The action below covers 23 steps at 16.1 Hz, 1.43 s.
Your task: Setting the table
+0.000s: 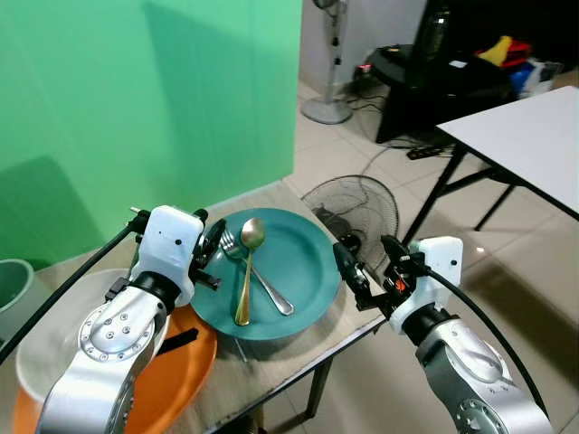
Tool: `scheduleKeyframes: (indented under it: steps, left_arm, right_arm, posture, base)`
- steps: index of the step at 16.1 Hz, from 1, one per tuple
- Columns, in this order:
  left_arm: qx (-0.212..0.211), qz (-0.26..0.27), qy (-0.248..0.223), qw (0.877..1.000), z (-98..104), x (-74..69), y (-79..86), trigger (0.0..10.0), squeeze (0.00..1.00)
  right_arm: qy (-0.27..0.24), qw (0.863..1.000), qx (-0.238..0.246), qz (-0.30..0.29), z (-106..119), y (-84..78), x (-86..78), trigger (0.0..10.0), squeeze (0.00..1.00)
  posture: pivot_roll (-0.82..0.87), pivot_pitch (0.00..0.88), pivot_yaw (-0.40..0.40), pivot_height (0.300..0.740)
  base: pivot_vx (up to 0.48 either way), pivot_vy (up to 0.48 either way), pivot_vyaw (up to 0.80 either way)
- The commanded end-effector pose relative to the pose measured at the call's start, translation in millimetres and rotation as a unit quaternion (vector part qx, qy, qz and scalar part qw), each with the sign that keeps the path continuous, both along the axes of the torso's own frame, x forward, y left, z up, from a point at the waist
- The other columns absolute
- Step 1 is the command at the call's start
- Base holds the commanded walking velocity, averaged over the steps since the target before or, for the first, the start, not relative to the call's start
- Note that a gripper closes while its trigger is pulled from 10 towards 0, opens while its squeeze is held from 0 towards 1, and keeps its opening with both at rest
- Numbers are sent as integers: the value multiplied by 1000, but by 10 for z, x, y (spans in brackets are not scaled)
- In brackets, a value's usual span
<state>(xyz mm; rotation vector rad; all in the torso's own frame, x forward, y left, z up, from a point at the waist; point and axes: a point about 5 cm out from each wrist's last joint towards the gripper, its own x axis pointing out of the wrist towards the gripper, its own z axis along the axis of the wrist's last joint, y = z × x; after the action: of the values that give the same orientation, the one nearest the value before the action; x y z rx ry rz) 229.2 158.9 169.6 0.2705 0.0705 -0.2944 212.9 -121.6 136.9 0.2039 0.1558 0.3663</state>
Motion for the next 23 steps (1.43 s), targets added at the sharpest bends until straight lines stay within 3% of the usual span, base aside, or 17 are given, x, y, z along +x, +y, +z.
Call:
scheduleKeyframes:
  steps: [1,9,14,19,22,23]
  left_arm:
    - [-1,-10,-1,1000,-8,24,-47,10000,0]
    - [-22,5,2,1000,-54,33,-82,10000,0]
    - [-23,9,0,1000,-65,25,-90,10000,0]
    - [-18,25,-2,1000,-58,20,-24,10000,0]
    - [-22,41,4,999,-69,75,45,10000,0]
    - [-34,31,12,999,-79,102,67,10000,894]
  right_arm:
    - [-7,1000,-5,-13,33,-65,-8,10000,1000]
    - [-7,1000,-28,0,48,-127,26,10000,1000]
    - [11,999,-34,32,-5,-88,17,10000,1000]
    - [15,998,-40,55,-19,-42,35,10000,1000]
    - [13,998,-33,59,20,-44,85,10000,1000]
    - [11,998,-24,62,41,-39,95,10000,1000]
  posture:
    - [185,0,24,727]
    - [171,0,4,727]
    - [171,0,-5,727]
    - [181,0,-12,727]
    - [179,0,-18,727]
    - [179,0,-20,727]
  base:
    - [0,0,0]
    - [0,0,0]
    - [0,-291,0]
    - [0,-346,800]
    - [0,0,0]
    - [0,0,0]
